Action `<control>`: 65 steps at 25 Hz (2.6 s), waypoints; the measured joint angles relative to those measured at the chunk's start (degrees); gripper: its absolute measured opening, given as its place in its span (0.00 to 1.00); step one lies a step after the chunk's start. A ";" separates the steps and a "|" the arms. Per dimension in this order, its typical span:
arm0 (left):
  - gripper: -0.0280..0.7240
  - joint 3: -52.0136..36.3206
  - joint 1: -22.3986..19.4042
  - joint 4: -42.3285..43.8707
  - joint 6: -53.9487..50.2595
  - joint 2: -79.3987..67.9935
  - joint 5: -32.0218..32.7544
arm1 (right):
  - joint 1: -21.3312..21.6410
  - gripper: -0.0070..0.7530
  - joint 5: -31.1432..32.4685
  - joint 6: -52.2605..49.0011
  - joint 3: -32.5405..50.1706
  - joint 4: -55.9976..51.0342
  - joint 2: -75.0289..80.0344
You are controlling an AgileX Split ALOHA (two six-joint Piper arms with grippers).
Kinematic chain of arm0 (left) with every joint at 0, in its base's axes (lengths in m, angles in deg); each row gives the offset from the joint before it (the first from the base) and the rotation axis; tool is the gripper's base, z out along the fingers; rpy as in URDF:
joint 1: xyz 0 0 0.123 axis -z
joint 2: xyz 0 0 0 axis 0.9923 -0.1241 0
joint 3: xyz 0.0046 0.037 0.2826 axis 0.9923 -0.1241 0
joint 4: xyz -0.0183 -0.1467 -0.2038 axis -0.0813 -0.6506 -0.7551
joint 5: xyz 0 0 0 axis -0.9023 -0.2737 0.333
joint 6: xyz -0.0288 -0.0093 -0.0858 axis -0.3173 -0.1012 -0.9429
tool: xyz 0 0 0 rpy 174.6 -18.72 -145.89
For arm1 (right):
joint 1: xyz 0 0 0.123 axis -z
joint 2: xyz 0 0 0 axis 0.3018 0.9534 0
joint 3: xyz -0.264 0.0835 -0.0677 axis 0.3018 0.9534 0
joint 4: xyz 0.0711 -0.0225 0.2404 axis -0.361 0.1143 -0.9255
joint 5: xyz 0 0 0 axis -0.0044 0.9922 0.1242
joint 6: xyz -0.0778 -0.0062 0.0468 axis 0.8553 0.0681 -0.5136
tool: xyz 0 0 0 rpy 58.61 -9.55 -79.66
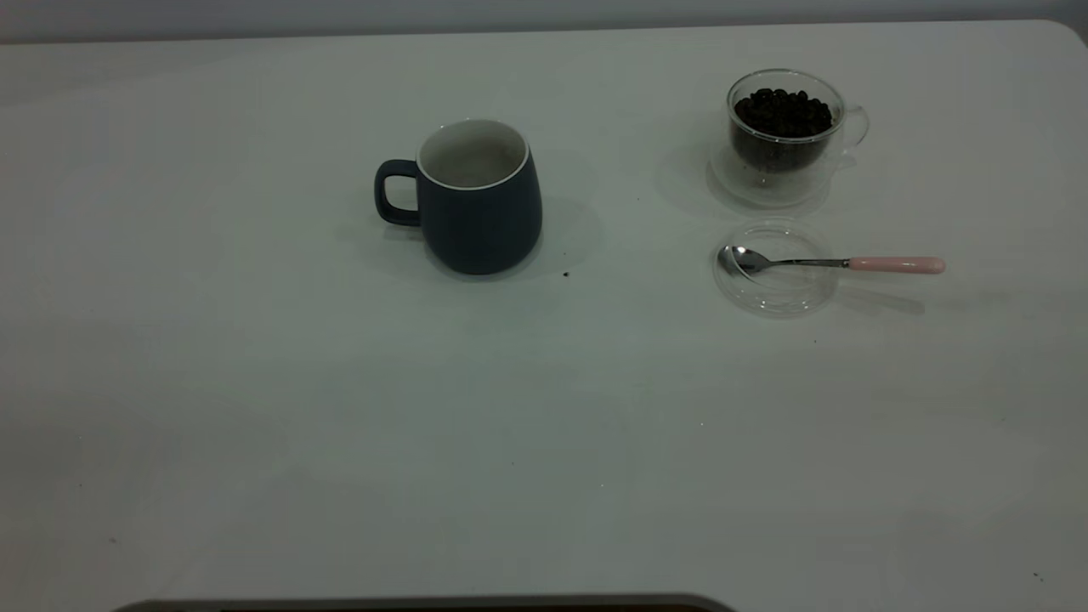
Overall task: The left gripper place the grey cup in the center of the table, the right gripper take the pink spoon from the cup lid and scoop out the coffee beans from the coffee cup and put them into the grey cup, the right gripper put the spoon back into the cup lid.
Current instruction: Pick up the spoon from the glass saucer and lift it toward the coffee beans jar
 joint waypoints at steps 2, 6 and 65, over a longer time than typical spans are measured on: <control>0.79 0.00 0.00 0.00 0.00 0.00 0.00 | 0.00 0.79 0.00 0.00 0.00 0.00 0.00; 0.79 0.00 0.00 0.00 0.00 0.00 0.00 | 0.00 0.79 0.00 0.00 0.00 0.00 0.00; 0.79 0.00 0.00 0.00 0.00 0.00 0.13 | 12.94 0.79 -37.75 58.35 -28.11 -55.34 113.05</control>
